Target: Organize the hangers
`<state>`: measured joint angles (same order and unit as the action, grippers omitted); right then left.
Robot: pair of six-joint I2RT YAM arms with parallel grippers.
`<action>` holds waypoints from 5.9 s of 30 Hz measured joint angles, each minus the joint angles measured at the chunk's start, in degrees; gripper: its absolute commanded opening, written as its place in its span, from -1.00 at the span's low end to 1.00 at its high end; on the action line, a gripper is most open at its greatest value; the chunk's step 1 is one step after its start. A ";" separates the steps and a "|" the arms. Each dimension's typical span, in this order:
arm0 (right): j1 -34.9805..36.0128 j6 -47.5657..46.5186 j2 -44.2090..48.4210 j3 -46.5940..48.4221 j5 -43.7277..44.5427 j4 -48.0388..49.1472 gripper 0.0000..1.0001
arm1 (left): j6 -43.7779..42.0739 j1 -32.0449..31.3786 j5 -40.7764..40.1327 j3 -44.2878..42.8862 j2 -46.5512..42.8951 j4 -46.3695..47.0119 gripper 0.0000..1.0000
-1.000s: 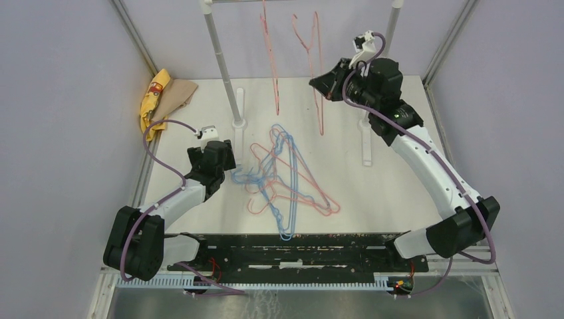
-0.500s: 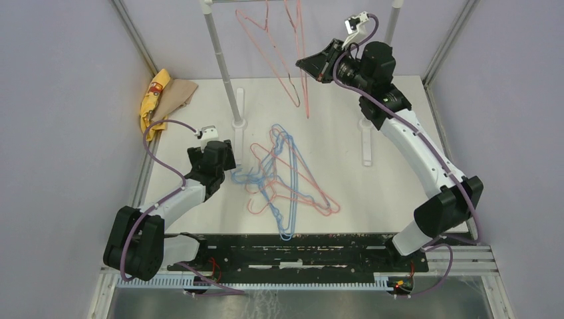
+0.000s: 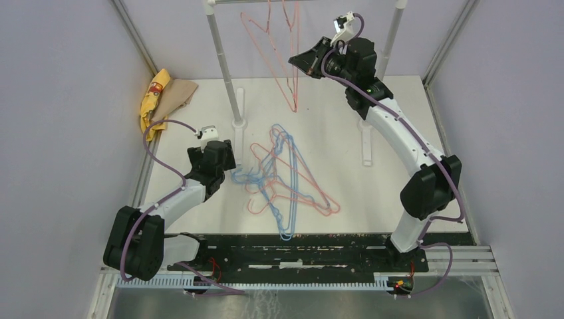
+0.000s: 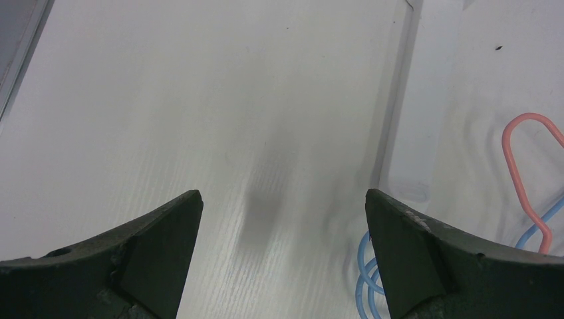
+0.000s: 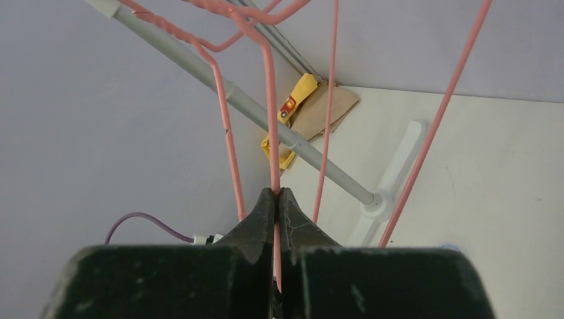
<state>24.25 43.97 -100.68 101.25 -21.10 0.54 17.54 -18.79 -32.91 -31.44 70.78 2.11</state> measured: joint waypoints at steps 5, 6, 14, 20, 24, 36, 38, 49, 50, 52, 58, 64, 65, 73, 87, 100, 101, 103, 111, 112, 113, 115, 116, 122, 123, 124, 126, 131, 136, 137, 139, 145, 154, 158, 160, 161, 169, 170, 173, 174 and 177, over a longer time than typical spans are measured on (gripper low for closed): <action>-0.04 -0.15 -0.02 -0.52 0.17 0.66 0.22 | 0.02 0.00 0.00 0.00 0.00 0.00 0.98; -0.07 -0.87 0.37 -1.53 0.15 0.74 0.33 | 0.02 0.00 0.00 0.00 0.00 0.00 0.98; -0.31 -6.84 12.04 -16.22 4.52 -1.31 0.76 | 0.02 0.00 -0.04 0.00 0.00 -0.02 0.98; 0.59 -14.38 23.71 -24.61 8.44 -5.84 0.62 | 0.02 0.00 -0.07 0.00 0.00 -0.02 0.98; 6.54 -21.07 24.55 -28.76 13.00 -10.51 0.32 | 0.00 0.00 -0.07 0.00 0.00 -0.02 0.98; 20.44 -31.15 10.58 -45.38 16.02 -19.63 0.03 | 0.02 0.00 -0.07 0.00 0.09 -0.02 0.98; 20.65 -31.91 9.35 -45.35 15.76 -18.95 0.00 | 0.02 0.00 -0.07 0.00 0.22 -0.04 0.98; 28.33 -34.42 5.14 -45.31 15.72 -17.29 -0.03 | 0.02 0.00 -0.04 0.00 0.55 -0.02 0.98; 28.46 -34.42 5.11 -45.31 15.76 -16.98 -0.03 | 0.02 0.02 -0.04 0.00 0.55 -0.04 0.98; 28.52 -34.45 5.01 -45.29 15.85 -16.70 -0.03 | 0.02 0.00 -0.04 0.00 0.55 -0.02 0.98; 28.52 -34.40 3.69 -45.29 16.24 -15.34 -0.13 | 0.00 0.00 -0.04 0.00 0.55 -0.04 0.98; 28.70 -34.29 1.49 -45.29 16.74 -13.86 -0.28 | 0.02 0.00 0.02 0.00 0.28 -0.04 0.98; 28.79 -34.25 1.36 -45.31 16.87 -13.75 -0.33 | 0.04 0.00 0.04 0.00 0.13 -0.04 0.98; 28.89 -33.77 1.88 -45.35 17.97 -13.53 -0.94 | 0.17 0.00 0.07 -0.11 -0.90 -0.33 0.98; 27.93 -32.89 25.31 -45.51 19.74 -20.26 -0.99 | 2.64 0.00 3.58 -2.10 -4.04 -1.79 0.98; 12.35 -32.28 35.63 -45.77 17.00 -27.82 -0.98 | 2.67 -1.20 6.01 -4.33 -0.28 -1.92 0.98; 10.82 -32.02 36.15 -45.35 15.87 -28.41 -0.98 | 2.64 -1.62 5.92 -4.66 0.22 -2.03 0.98; 8.50 -31.58 36.54 -44.11 13.33 -29.05 -0.99 | 2.62 -2.51 5.60 -5.40 0.74 -2.03 0.98; 4.31 -29.38 37.64 -36.13 0.37 -31.63 -0.98 | 2.58 -3.39 4.00 -6.29 0.74 -1.97 0.98; 3.98 -29.16 37.94 -35.41 -0.81 -31.87 -0.98 | 2.58 -3.39 3.82 -6.29 0.74 -1.92 0.98; 3.63 -28.83 38.36 -34.60 -2.12 -32.04 -0.98 | 2.58 -3.39 3.58 -6.29 0.74 -1.92 0.98; 3.13 -28.30 39.23 -33.33 -4.17 -32.37 -0.98 | 2.58 -3.39 3.34 -6.29 0.74 -1.92 0.98; 2.93 -28.13 39.56 -32.89 -4.79 -32.46 -0.98 | 2.58 -3.39 3.21 -6.27 0.74 -1.92 0.98; 1.25 -26.47 39.17 -29.88 -6.45 -32.52 -0.98 | 2.58 -3.39 3.04 -6.27 0.74 -1.95 0.98; 0.76 -26.16 38.58 -29.03 -6.58 -32.48 -0.99 | 2.58 -3.39 3.02 -6.29 0.74 -1.95 0.98; 0.15 -25.62 37.62 -27.76 -6.97 -32.24 -0.98 | 2.58 -3.39 3.02 -6.29 0.72 -1.95 0.98; -0.92 -24.41 35.43 -25.49 -7.96 -30.91 -0.98 | 2.58 -3.39 2.99 -6.27 0.61 -1.97 0.98; -2.08 -20.26 28.61 -20.48 -12.41 -27.08 -0.98 | 2.58 -3.39 2.84 -6.27 -0.31 -1.99 0.98; -3.26 -16.26 22.88 -16.06 -15.26 -23.80 -0.98 | 2.58 -3.43 2.23 -6.27 -0.46 -2.03 0.98; -3.80 -15.30 21.99 -14.88 -15.65 -23.02 -0.98 | 2.58 -3.43 2.05 -6.27 -0.46 -2.03 0.98; -5.03 -12.98 20.37 -12.13 -16.50 -20.55 -0.98 | 2.58 -3.43 1.84 -6.27 -0.52 -2.05 0.98; -7.98 -4.87 15.89 -3.93 -18.84 -10.19 -0.98 | 2.56 -3.43 1.62 -6.27 -0.83 -2.03 0.98; -9.53 6.64 6.27 1.88 -17.84 2.38 -0.98 | 2.54 -3.43 0.72 -6.27 -0.83 -2.05 0.98; -9.68 10.21 3.32 2.03 -16.11 4.79 -0.98 | 2.51 -3.43 -0.09 -6.27 -0.83 -2.03 0.98; -9.68 11.28 2.60 2.14 -15.67 5.35 -0.98 | 2.51 -3.43 -0.09 -6.27 -0.83 -2.03 0.98; -9.68 11.85 2.21 2.34 -15.34 5.66 -0.98 | 2.51 -3.43 -0.09 -6.27 -0.83 -2.03 0.98; -9.68 13.84 0.13 4.22 -14.14 5.95 -0.97 | 2.49 -3.43 -0.24 -6.27 -0.81 -2.03 0.98; -9.68 13.90 -0.15 4.50 -14.05 5.75 -0.97 | 2.49 -3.43 -0.26 -6.27 -0.81 -2.03 0.98; -9.70 13.86 -0.98 5.53 -13.53 3.87 -0.94 | 2.49 -3.43 -0.52 -6.27 -0.81 -2.05 0.98; -9.70 13.86 -1.29 5.86 -13.42 3.41 -0.92 | 2.49 -3.43 -0.59 -6.27 -0.81 -2.05 0.98; -9.75 13.86 -2.25 6.36 -13.09 1.51 -0.86 | 2.49 -3.43 -0.81 -6.27 -0.81 -2.05 0.98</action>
<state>14.50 57.82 -102.94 107.61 -34.20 2.04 20.03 -22.22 -33.71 -37.71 69.97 0.05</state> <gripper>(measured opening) 0.043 0.990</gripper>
